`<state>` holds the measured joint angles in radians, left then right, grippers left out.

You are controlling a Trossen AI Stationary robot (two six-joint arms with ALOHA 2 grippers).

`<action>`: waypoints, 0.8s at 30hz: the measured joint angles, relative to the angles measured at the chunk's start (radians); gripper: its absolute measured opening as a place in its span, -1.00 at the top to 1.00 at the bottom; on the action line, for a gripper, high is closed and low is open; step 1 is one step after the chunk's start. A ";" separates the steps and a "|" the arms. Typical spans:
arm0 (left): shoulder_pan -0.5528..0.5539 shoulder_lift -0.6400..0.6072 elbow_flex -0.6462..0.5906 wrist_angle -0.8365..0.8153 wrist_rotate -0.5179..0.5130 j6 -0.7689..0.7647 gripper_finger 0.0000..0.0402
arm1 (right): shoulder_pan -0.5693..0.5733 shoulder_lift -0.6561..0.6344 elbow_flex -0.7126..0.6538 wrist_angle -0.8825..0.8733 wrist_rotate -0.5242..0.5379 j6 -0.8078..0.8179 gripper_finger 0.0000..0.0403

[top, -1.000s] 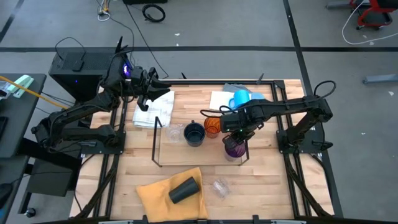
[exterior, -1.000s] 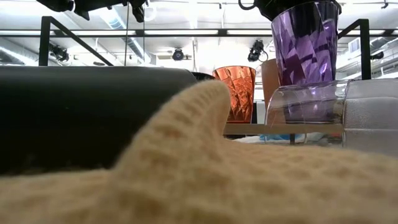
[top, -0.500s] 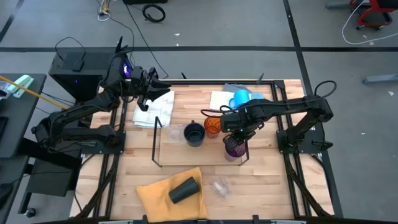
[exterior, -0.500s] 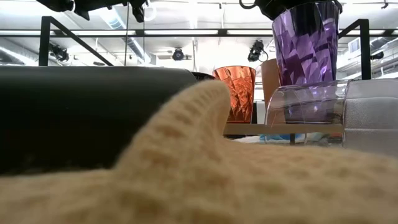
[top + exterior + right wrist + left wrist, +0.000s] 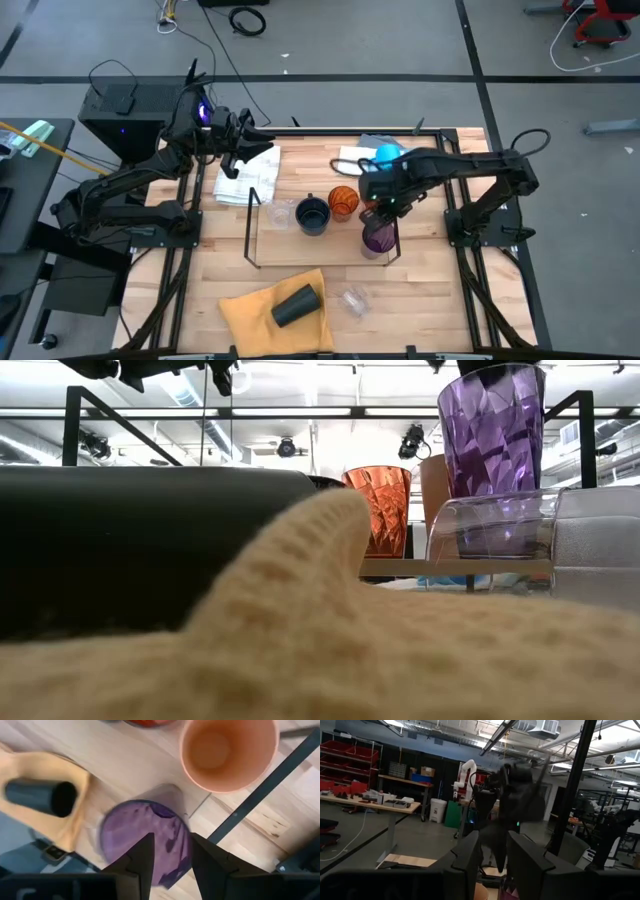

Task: Stack small to large cups/mugs on shelf
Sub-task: Put the black cup on the shelf aligned with the orange cup

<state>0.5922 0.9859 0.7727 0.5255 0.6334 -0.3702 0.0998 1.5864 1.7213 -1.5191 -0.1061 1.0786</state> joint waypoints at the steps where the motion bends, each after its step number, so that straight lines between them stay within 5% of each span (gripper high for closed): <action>1: 0.000 0.000 0.000 0.000 0.000 0.000 0.47 | 0.000 0.000 0.031 -0.015 0.003 -0.001 0.36; 10: 0.000 0.000 0.000 -0.002 0.000 -0.004 0.47 | -0.011 -0.029 0.262 -0.051 0.221 0.048 0.36; 24: 0.000 0.000 0.000 -0.008 0.042 -0.012 0.47 | 0.096 -0.021 0.269 -0.052 0.315 0.109 0.37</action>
<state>0.5926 0.9859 0.7727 0.5171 0.6755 -0.3819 0.1954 1.5652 1.9905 -1.5707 0.2089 1.1879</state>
